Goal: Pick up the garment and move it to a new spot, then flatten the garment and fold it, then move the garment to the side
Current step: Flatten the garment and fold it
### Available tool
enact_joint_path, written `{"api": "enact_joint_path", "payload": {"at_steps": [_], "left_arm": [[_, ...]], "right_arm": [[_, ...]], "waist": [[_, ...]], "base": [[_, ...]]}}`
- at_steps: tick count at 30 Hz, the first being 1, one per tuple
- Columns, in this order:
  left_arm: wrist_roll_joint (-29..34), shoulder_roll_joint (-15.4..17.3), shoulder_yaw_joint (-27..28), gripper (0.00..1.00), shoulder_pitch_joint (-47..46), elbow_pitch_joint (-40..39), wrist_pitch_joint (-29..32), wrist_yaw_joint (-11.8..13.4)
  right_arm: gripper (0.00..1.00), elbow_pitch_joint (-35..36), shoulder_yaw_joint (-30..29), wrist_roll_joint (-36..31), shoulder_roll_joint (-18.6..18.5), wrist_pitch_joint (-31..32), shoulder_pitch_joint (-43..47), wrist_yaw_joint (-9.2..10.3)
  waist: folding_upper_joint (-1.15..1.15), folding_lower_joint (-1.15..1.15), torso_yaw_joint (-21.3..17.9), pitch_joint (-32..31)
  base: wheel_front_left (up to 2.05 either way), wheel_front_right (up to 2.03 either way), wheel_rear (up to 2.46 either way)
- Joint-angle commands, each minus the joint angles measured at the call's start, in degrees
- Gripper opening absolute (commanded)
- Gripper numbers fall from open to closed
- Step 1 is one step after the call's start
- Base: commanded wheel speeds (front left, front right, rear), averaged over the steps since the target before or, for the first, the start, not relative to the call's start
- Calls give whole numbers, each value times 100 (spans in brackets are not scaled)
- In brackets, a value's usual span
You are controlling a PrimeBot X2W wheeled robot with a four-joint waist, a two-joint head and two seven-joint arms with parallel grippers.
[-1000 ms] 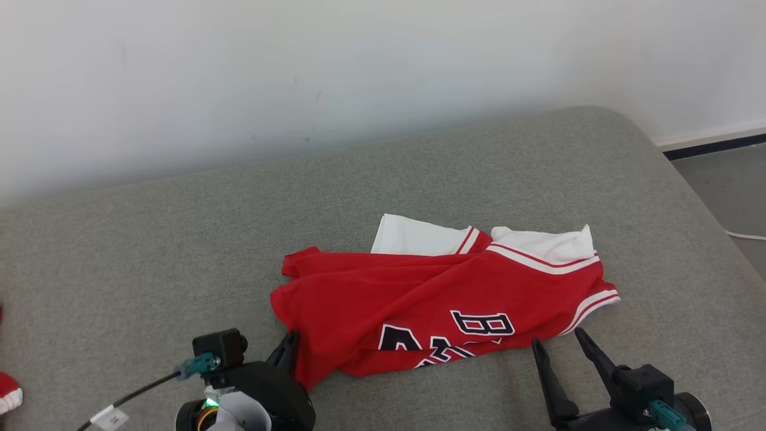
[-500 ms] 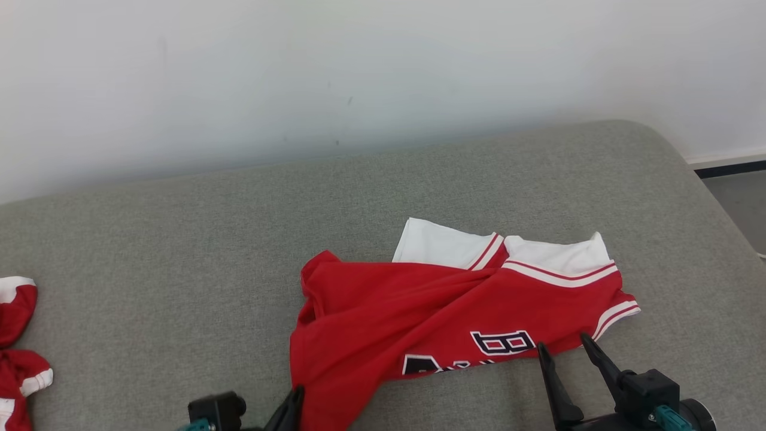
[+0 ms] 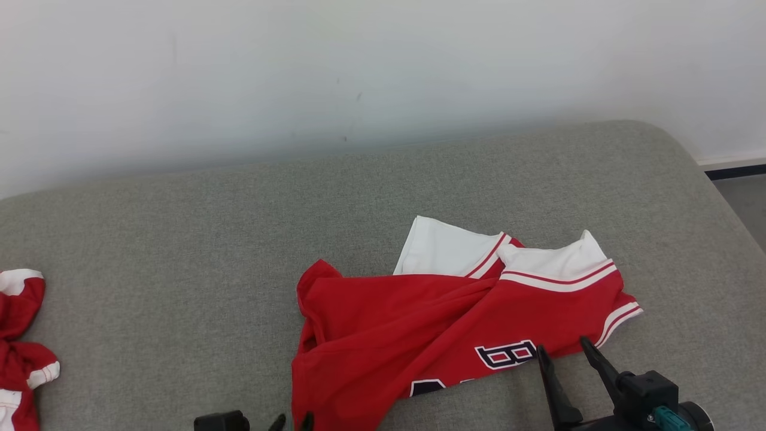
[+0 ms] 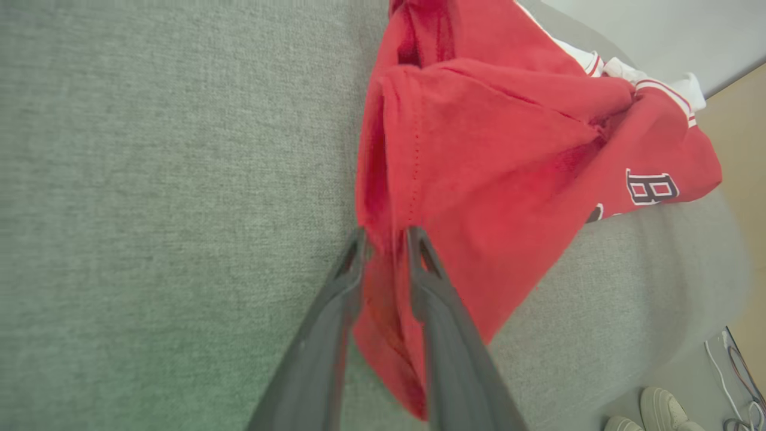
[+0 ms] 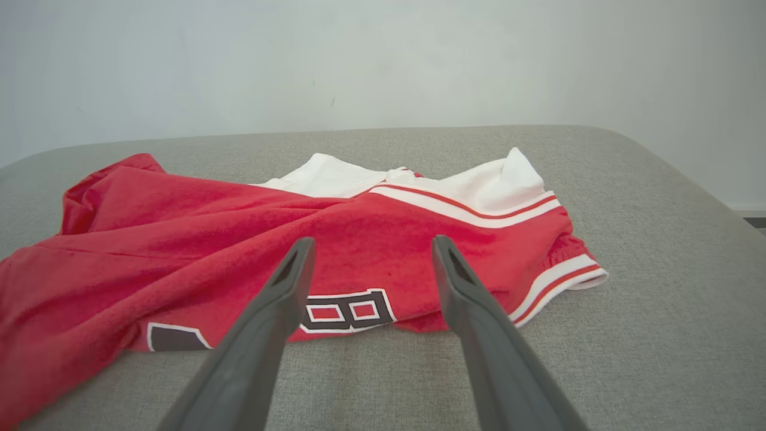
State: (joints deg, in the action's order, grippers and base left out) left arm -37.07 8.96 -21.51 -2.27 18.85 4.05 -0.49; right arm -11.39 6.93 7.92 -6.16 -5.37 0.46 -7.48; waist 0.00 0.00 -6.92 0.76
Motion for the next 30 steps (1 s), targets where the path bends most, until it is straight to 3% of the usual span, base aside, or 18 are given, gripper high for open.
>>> {"api": "enact_joint_path", "payload": {"at_steps": [1,14,23,30], "left_arm": [[54,16,28,100,54,-46,-33,32],[-114,137,272,100,-221,-344,-59,135],[-53,35,-8,100,-1291,-53,831,205],[105,-93,-157,100,-1815,487,1307,587]], "right_arm": [[100,1,-6,21,21,-3,27,-3],[100,16,-28,-4,48,2,7,-3],[100,13,43,-8,80,-2,-32,-3],[100,-32,66,22,102,-55,-115,-3]], "waist": [[0,0,3,-5],[0,0,21,-52],[0,0,-36,-8],[0,0,-257,97]], "base": [[0,0,0],[0,0,0],[0,0,0],[0,0,0]]}}
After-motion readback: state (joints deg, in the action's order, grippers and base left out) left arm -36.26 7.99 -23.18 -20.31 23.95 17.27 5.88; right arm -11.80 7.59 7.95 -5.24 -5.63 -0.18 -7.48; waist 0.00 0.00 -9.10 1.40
